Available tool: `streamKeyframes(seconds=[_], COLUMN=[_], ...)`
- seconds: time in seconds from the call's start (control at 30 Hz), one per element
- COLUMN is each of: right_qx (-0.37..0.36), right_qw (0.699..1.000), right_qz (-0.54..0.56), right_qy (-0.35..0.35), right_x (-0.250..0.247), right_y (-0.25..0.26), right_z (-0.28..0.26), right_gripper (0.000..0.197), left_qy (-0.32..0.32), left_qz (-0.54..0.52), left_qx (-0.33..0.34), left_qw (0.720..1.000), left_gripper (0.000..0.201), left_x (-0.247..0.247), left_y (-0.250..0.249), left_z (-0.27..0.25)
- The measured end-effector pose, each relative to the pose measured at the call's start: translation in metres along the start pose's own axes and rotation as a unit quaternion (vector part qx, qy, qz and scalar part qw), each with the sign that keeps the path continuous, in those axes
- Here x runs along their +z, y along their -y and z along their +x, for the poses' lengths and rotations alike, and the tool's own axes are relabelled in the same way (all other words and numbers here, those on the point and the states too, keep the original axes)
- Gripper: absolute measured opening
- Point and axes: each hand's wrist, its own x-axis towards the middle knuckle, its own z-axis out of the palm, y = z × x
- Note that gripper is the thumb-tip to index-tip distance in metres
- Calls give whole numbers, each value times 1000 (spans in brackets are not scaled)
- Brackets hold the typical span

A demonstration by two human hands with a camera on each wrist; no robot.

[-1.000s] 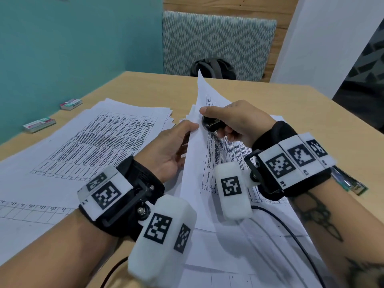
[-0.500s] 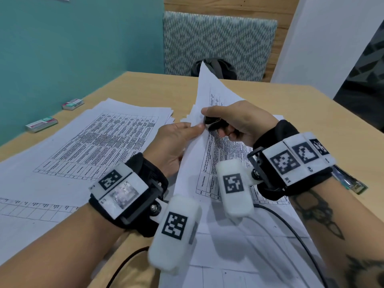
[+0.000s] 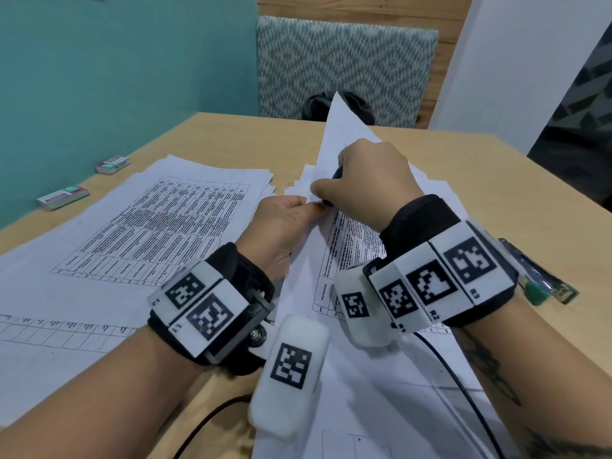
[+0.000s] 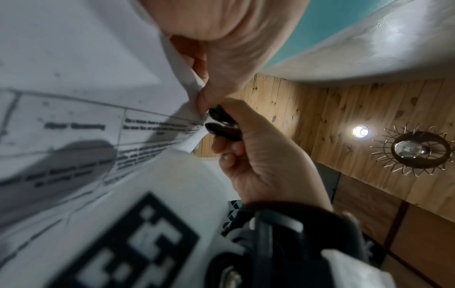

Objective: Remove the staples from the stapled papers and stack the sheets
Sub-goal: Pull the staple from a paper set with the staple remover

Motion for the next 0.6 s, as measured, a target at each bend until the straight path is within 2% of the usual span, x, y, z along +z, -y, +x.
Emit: streamKeyframes(seconds=[0.1, 0.3, 0.37, 0.43, 0.5, 0.6], right_qx=[-15, 8, 32, 56, 82, 125], right_qw=[999, 997, 999, 993, 971, 938], right_qz=[-46, -70, -16, 101, 217, 312], right_qy=[-19, -40, -22, 15, 55, 79], right_x=[0, -9, -12, -14, -12, -8], right_y=[3, -3, -12, -22, -31, -37], right_z=[-2, 2, 5, 8, 8, 10], right_gripper=[40, 40, 34, 29, 29, 28], left_qy=[-36, -26, -12, 15, 34, 23], left_qz=[6, 9, 0, -5, -7, 4], left_qx=[-3, -18, -25, -40, -43, -35], left_qw=[999, 999, 1000, 999, 998, 999], left_gripper=[8, 7, 9, 15, 14, 11], left_x=[-3, -8, -9, -11, -11, -10], left_y=[-2, -2, -1, -2, -4, -3], left_z=[1, 3, 2, 2, 0, 0])
